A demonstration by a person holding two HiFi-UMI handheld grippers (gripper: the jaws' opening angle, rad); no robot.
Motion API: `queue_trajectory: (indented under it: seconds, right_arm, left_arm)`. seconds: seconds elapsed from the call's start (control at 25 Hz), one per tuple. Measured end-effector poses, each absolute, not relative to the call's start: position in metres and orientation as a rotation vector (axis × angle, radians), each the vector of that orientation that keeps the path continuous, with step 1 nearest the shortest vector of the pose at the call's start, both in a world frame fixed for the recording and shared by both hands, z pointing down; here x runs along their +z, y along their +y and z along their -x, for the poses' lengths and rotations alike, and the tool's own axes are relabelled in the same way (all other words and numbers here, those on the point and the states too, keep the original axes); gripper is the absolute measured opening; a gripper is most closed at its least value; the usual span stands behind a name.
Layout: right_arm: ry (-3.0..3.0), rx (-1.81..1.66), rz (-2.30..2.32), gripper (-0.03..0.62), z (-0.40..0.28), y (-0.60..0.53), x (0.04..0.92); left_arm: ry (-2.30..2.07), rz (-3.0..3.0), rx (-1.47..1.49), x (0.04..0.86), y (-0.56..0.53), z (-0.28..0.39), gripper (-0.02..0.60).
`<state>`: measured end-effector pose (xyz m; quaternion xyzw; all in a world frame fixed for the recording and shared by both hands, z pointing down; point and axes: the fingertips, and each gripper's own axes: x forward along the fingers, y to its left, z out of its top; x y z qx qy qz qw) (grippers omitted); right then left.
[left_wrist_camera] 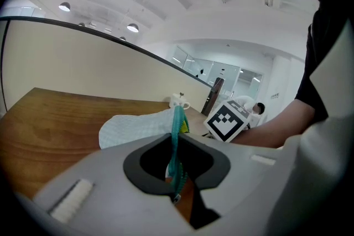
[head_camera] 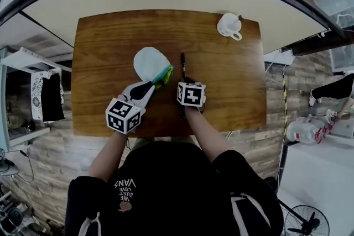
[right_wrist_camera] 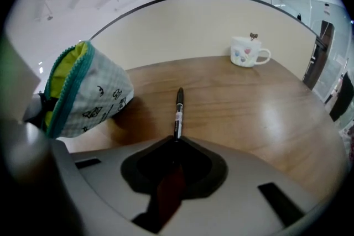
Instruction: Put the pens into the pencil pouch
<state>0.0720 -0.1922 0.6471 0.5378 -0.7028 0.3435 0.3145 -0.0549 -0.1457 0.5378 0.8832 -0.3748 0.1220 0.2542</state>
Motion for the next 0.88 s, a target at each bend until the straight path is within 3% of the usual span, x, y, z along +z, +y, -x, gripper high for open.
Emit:
queue_trajectory:
  seconds: [0.88]
  right_arm:
    - [-2.104, 0.910, -1.290, 0.046, -0.078, -0.100, 0.571]
  left_arm:
    - [-0.871, -2.485, 0.517, 0.565, -0.151, 0.025, 0.043]
